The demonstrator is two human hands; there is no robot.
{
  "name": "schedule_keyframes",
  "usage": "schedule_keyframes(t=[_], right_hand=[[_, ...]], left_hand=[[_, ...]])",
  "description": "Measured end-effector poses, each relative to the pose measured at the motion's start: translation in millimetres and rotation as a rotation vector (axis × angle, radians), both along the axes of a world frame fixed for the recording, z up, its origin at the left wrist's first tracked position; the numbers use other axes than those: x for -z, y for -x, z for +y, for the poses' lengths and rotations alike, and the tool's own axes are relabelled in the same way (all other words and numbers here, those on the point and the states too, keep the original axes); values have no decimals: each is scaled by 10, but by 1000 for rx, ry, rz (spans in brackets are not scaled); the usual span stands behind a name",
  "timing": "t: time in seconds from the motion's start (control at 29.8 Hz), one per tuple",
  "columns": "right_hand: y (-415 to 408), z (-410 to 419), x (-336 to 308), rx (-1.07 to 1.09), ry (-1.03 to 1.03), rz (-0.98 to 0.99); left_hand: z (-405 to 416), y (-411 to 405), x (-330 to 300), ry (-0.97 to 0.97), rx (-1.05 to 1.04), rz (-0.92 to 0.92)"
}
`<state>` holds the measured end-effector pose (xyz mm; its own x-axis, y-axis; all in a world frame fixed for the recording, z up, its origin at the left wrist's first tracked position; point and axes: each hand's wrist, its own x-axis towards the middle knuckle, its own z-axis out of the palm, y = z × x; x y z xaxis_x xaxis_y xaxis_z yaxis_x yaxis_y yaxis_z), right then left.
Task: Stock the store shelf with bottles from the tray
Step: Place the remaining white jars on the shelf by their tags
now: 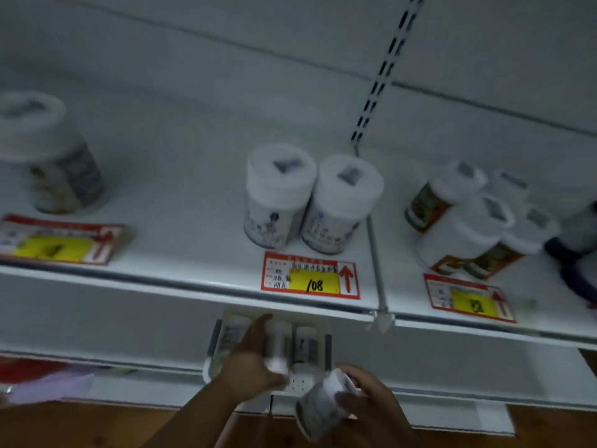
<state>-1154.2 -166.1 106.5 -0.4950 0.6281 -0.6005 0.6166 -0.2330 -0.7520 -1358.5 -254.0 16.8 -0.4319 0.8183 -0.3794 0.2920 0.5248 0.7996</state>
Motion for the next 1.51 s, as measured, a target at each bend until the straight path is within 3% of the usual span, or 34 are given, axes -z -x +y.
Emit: schedule_keyframes(t=[0.07,0.17,0.34,0.47,0.57,0.74,0.91,1.11,1.51], right_hand=[[-32,-46,-265,37,-7,20],[-9,-193,-832,106,82,103],[181,-599,-1776,17,-12,222],[575,-879,-2280,-45,-104,351],[808,-987,-2485,-52,-147,437],[1039,-1061,-2662,-43,-182,527],[1315,-1139,-2758,-121,-213,550],[1536,-1091,-2821,-146,-201,569],[1763,-1075,-2831,-178,-239,627]], left_hand=[[-186,-109,-302,-188,-28,-236],[-540,-125,-892,-258,-24,-546],[-1176,121,-1870,-371,81,-704],[-1423,305,-2528,-507,11,-1008],[-1504,431,-2876,-542,-107,-965],[-1668,632,-3100,-570,-140,-653],[-1649,756,-3230,-550,-166,-467],[-1594,1004,-3472,-532,-248,-636],[-1505,1113,-3643,-543,-256,-528]])
